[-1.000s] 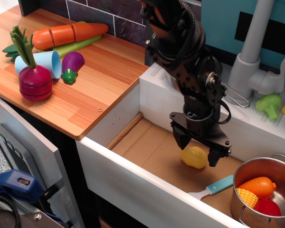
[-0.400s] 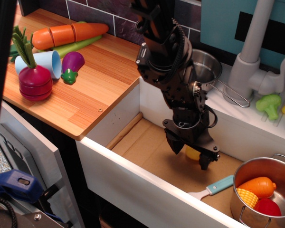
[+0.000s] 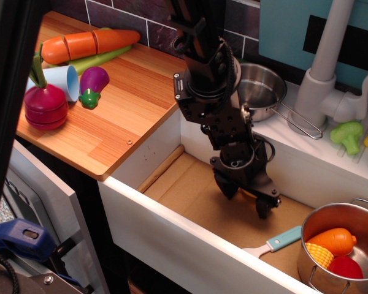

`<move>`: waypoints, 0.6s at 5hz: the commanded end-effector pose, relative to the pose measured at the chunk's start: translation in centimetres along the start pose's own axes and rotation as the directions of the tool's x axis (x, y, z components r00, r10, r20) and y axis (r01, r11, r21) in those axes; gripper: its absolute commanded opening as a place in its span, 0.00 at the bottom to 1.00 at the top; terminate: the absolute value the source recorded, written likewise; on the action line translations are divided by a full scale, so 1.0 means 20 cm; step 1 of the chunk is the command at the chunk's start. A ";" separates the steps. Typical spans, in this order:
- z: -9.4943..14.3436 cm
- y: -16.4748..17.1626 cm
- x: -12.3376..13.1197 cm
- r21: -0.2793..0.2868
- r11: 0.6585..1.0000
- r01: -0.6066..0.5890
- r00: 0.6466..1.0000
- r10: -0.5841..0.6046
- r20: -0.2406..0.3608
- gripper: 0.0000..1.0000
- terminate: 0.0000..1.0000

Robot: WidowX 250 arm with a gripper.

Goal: Put potato in pot or pan

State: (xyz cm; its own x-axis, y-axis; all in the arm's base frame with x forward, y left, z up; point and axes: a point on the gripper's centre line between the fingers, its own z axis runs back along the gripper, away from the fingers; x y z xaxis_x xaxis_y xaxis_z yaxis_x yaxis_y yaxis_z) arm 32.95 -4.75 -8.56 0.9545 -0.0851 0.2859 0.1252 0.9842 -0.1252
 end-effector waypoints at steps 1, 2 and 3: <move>0.05 0.00 0.09 0.002 1.000 0.010 0.999 -0.010 0.034 1.00 0.00; 0.08 0.01 0.08 0.023 1.000 0.008 0.998 -0.010 0.054 1.00 0.00; 0.04 0.03 0.08 0.008 1.000 0.009 0.997 -0.010 0.073 1.00 0.00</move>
State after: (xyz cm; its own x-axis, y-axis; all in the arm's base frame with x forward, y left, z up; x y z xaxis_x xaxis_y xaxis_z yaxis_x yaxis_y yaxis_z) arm 33.61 -4.37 -8.57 0.9429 -0.0803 0.3231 0.1249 0.9849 -0.1199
